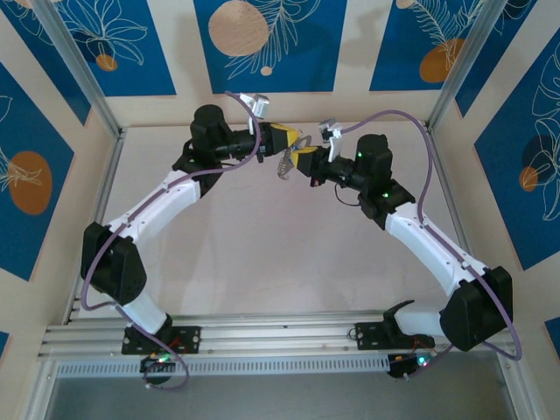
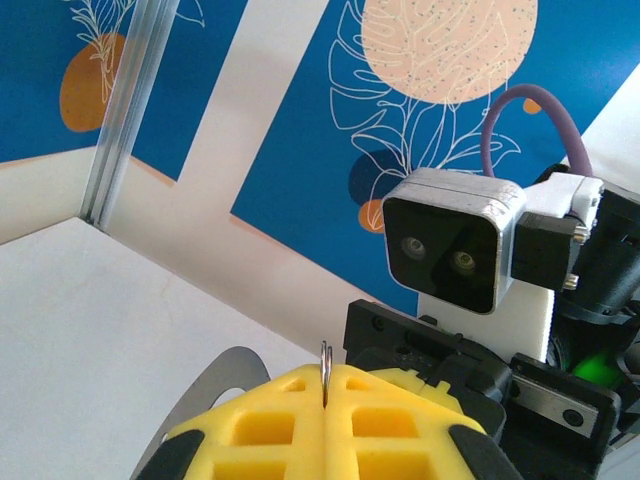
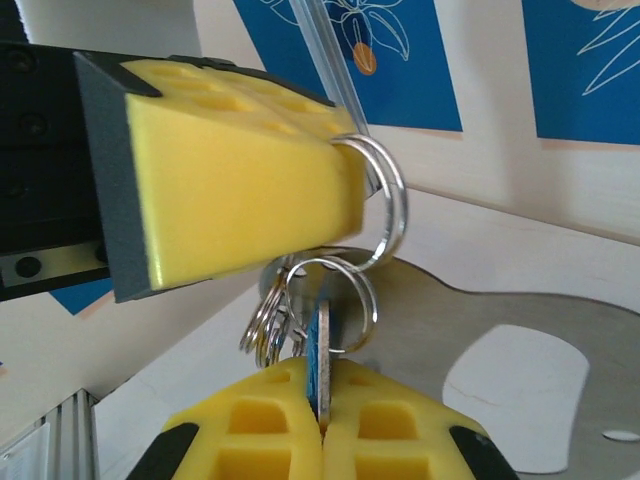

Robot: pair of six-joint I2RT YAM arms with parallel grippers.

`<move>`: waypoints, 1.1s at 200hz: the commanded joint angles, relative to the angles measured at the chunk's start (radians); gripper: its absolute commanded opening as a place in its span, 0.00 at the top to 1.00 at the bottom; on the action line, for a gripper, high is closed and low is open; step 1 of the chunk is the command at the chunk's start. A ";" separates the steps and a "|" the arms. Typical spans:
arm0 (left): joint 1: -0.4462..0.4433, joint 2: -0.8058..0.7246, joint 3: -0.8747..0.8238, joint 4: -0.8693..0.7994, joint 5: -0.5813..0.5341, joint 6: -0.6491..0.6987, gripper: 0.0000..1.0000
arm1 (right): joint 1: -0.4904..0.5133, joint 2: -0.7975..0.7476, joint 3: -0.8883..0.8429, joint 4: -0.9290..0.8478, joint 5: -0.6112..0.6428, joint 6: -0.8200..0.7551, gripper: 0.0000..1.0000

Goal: Put the keys on the keyring

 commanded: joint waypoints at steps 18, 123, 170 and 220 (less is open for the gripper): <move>-0.011 -0.044 -0.002 0.094 -0.002 -0.026 1.00 | 0.023 0.022 0.040 -0.058 -0.059 -0.039 1.00; -0.010 -0.059 -0.072 0.254 -0.064 -0.091 1.00 | -0.148 -0.078 0.006 0.044 -0.191 0.145 0.62; -0.011 -0.071 -0.129 0.369 -0.101 -0.134 1.00 | -0.188 -0.049 0.040 0.220 -0.203 0.323 0.61; -0.011 -0.062 -0.159 0.485 -0.118 -0.206 1.00 | -0.181 0.060 0.089 0.413 -0.233 0.492 0.60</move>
